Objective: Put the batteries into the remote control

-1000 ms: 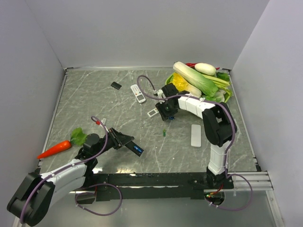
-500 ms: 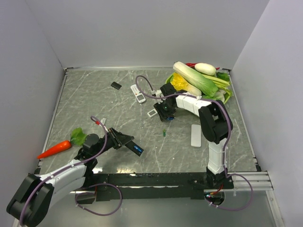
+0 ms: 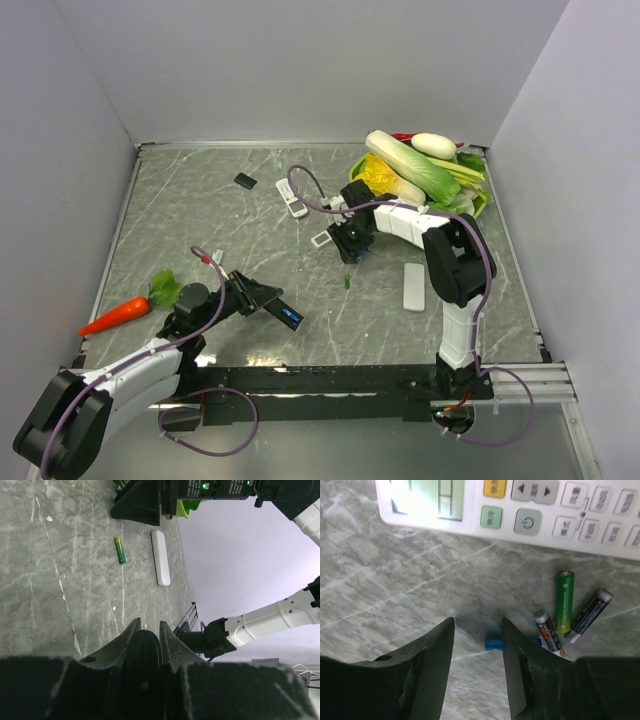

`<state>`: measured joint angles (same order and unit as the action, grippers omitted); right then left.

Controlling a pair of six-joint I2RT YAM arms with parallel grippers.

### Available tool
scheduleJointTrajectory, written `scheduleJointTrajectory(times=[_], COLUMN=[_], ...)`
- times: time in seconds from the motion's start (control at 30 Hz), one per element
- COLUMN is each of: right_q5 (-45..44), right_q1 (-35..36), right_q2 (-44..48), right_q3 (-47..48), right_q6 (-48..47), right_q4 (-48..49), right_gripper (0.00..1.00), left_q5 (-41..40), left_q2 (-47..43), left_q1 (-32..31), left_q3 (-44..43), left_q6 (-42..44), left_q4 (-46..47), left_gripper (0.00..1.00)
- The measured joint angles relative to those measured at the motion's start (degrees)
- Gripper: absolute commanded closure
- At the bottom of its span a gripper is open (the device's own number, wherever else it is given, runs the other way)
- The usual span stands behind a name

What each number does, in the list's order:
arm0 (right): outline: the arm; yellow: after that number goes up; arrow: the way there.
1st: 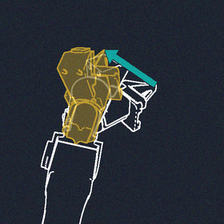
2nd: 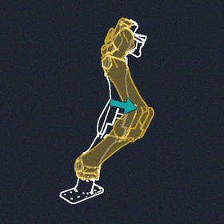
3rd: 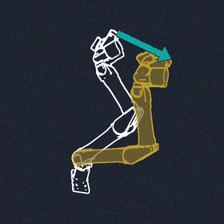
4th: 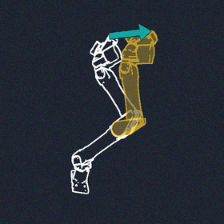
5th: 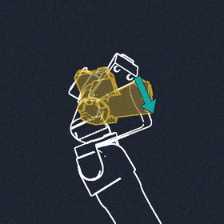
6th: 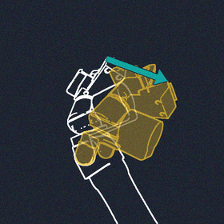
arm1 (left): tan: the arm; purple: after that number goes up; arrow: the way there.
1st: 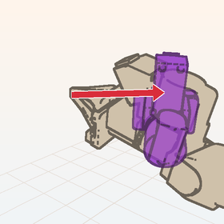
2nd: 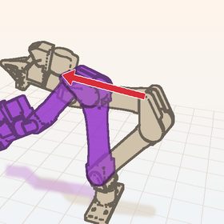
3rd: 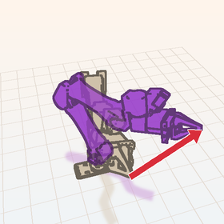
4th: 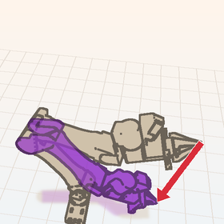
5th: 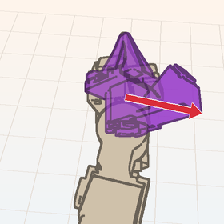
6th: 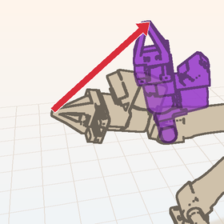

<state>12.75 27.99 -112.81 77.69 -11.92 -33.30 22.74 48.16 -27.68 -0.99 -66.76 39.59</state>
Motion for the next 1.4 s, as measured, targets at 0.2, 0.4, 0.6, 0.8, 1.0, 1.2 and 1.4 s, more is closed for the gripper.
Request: scheduleJointTrajectory(times=[0.2,0.4,0.6,0.8,1.0,1.2,1.4], right_q5=[-0.1,-0.6,-1.7,-8.9,-12.2,-12.8,-13.9], right_q1=[0.0,0.0,0.0,-1.5,-4.0,-4.0,-4.0], right_q2=[2.1,3.8,7.9,13.7,14.3,14.2,13.9], right_q3=[-2.7,-4.3,-6.1,-6.3,-10.4,-11.6,-12.5], right_q6=[0.1,0.6,3.6,15.2,25.8,32.9,38.8], right_q4=[0.0,-2.6,-3.0,-3.1,-2.2,-0.6,4.0], right_gripper=[0.50,0.50,0.49,0.47,0.49,0.50,0.51], left_q5=[0.1,0.1,0.1,0.1,0.1,0.1,0.1], left_q2=[-0.5,-1.9,-1.9,-1.9,-1.9,-1.9,-3.0], left_q1=[0.0,0.0,0.0,0.0,0.0,0.0,0.0], left_q3=[0.0,0.0,0.0,0.0,0.0,0.0,0.0], left_q6=[-0.1,-0.1,-0.1,-0.3,-0.3,-0.4,-0.5], left_q4=[-0.1,-0.2,-0.5,-0.4,-0.5,-0.4,-1.1], left_gripper=[0.99,0.99,0.99,0.99,0.99,0.99,0.99])
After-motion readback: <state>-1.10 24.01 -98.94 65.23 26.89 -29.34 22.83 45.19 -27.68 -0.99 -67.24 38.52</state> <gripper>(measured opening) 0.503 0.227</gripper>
